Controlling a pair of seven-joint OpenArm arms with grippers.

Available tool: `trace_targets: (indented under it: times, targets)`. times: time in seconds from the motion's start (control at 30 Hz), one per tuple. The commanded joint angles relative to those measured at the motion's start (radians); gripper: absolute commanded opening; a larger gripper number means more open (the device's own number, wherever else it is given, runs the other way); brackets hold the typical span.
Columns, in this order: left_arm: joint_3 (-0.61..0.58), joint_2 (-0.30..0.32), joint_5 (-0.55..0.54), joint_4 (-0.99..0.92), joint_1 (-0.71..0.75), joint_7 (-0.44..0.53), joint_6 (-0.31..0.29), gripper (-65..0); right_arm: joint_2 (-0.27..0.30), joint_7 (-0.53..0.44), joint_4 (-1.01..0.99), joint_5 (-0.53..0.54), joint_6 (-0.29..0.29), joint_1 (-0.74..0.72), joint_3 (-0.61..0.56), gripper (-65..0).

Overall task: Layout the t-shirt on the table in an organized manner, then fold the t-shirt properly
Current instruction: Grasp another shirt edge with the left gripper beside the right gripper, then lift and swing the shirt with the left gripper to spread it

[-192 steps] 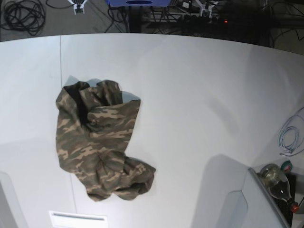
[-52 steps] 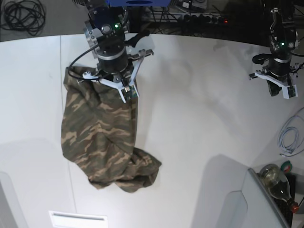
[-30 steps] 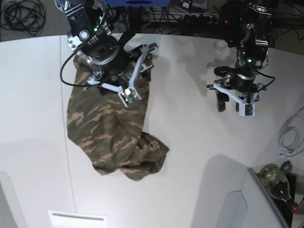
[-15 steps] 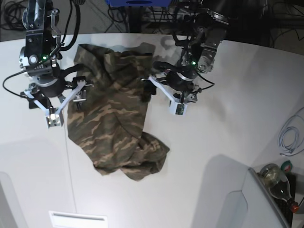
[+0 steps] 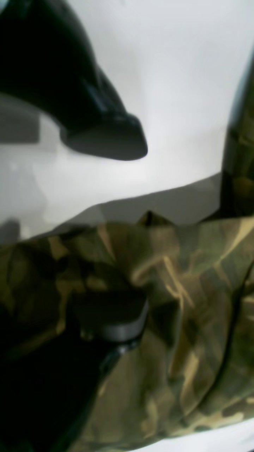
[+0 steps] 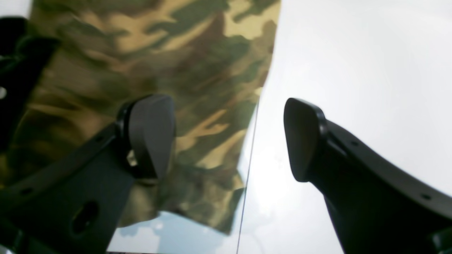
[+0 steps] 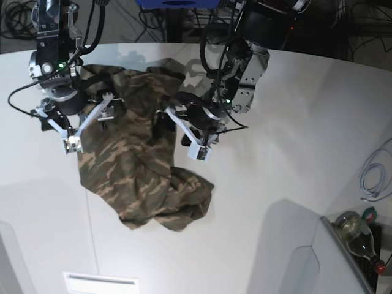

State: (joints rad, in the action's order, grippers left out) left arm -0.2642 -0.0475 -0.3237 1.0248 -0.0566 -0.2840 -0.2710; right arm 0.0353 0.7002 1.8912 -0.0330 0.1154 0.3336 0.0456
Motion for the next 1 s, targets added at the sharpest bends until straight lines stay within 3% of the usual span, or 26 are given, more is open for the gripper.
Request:
trace_targets:
  times: [0.0,0.07,0.1,0.3,0.37,0.6,0.77,0.83,0.97]
  targets:
    - [-0.001,-0.009,0.002,-0.005,-0.010,-0.017,-0.003,-34.4,0.002,-0.015,0.017,-0.002,0.005,0.000,0.000,-19.5]
    - [0.010,-0.018,0.002,-0.011,-0.019,-0.017,-0.006,-59.4,0.002,-0.017,0.011,-0.003,0.005,0.009,0.001,-19.5]
    - [0.010,-0.016,0.002,-0.008,-0.021,-0.017,-0.006,-65.0,0.002,-0.017,0.006,-0.005,0.005,0.012,0.001,-19.5]
    - [0.010,0.033,0.002,0.148,-0.012,-0.027,-0.004,-65.0,0.002,-0.018,-0.051,-0.005,0.005,0.009,0.000,-19.5]
    - [0.032,0.073,0.004,0.251,0.004,-0.082,0.000,-65.0,0.002,-0.032,-0.066,-0.005,0.005,0.011,0.000,-19.5]
    - [0.285,0.203,0.013,0.546,0.002,-0.306,0.016,-65.0,0.002,-0.072,-0.080,-0.003,0.005,0.026,0.000,-19.5]
    - [0.418,0.329,0.015,0.696,-0.001,-0.381,0.016,-65.0,0.001,-0.072,-0.077,-0.002,0.005,0.020,0.000,-19.5]
    - [0.437,0.369,0.015,0.730,-0.001,-0.389,0.016,-65.0,-0.002,-0.072,-0.075,-0.002,0.007,0.000,-0.003,-19.5]
    - [0.389,0.404,0.015,0.806,-0.001,-0.389,0.016,-65.0,0.004,-0.072,-0.078,-0.006,0.007,-0.069,-0.120,-19.1]
